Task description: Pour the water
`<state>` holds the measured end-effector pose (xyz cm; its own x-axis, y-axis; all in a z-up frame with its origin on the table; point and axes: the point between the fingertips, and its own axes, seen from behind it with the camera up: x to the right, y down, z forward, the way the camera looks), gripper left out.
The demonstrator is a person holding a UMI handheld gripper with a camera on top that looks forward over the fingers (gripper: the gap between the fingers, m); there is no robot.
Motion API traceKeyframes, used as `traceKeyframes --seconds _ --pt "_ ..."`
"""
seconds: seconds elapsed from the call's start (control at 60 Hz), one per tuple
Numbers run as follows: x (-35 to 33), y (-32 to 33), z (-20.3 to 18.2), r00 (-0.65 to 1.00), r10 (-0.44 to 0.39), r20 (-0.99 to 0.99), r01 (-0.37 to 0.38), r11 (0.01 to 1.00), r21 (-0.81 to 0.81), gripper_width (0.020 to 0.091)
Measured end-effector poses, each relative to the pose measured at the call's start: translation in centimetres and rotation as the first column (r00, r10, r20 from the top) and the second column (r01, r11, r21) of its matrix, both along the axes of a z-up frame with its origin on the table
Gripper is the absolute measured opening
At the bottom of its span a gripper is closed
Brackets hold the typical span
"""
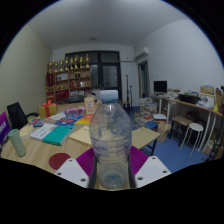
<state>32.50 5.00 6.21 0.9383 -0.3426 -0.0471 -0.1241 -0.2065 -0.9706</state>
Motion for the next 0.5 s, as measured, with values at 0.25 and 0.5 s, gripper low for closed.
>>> traceKeyframes --seconds 0.25,0.5 --pt "-6.5 1.5 7.5 0.978 0.088 0.19 -0.066 0.991 -0.117 0.0407" --pt "-20.1 7.1 17.2 0.364 0.372 0.854 0.008 0.916 -0.402 0.0408"
